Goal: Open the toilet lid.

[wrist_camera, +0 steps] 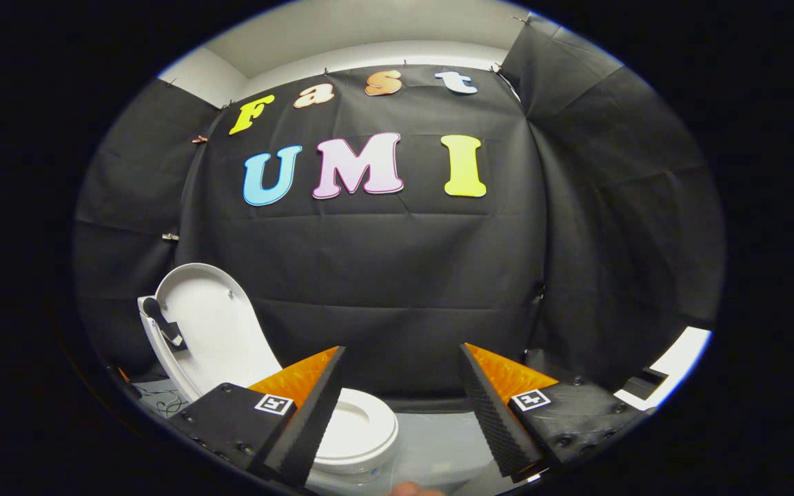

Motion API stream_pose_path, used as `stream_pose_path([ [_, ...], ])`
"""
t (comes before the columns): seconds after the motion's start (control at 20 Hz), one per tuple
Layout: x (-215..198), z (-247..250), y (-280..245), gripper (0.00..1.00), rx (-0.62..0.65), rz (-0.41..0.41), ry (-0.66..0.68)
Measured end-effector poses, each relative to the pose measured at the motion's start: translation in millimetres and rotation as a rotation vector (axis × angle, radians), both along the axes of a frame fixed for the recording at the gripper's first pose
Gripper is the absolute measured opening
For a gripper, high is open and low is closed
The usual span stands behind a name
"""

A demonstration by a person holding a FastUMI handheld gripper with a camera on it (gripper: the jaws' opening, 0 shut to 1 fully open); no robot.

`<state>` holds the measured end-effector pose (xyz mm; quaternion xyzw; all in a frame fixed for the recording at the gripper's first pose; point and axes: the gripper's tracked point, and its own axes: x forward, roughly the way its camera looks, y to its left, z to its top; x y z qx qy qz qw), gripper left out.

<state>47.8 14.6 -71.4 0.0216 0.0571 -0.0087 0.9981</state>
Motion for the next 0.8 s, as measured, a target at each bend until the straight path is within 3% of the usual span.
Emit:
stream_pose_path([
  [0.8,-2.3,0.3,-0.1,0.99,0.002,-0.001,0.02],
])
